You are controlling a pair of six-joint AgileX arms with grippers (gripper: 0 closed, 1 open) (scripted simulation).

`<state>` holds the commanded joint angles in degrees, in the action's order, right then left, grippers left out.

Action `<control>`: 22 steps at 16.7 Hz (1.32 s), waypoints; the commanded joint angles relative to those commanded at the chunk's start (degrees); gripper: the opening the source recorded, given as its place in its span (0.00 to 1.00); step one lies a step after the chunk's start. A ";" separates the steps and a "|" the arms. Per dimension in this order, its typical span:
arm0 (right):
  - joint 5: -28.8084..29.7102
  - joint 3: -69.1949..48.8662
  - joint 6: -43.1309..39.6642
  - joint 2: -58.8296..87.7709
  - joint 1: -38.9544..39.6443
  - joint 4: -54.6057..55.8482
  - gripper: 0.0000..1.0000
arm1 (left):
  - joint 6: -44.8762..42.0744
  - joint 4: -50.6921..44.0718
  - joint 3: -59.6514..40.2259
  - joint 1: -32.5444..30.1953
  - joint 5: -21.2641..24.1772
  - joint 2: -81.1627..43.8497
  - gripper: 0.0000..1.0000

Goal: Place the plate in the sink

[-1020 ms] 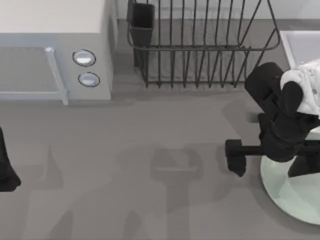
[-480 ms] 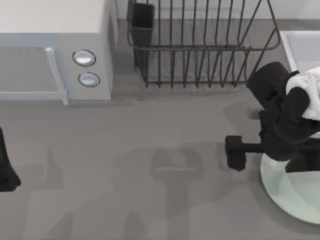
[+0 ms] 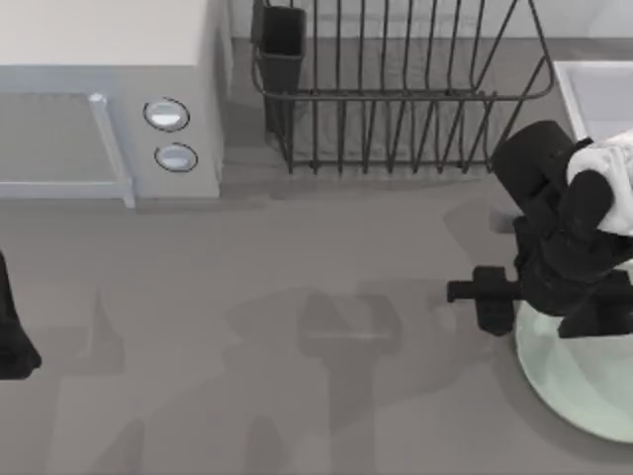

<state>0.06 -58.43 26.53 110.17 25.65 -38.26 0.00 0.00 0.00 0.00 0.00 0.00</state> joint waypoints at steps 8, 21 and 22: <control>0.00 0.00 0.00 0.00 0.00 0.00 0.00 | 0.00 0.00 0.00 0.00 0.00 0.00 1.00; 0.43 -18.95 0.02 -3.55 -0.61 -17.36 0.00 | 0.00 0.00 0.00 0.00 0.00 0.00 1.00; 0.43 -23.29 0.00 -3.62 -0.63 -21.99 0.00 | 0.00 0.00 0.00 0.00 0.00 0.00 1.00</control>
<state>0.48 -81.73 26.53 106.55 25.02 -60.25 0.00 0.00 0.00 0.00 0.00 0.00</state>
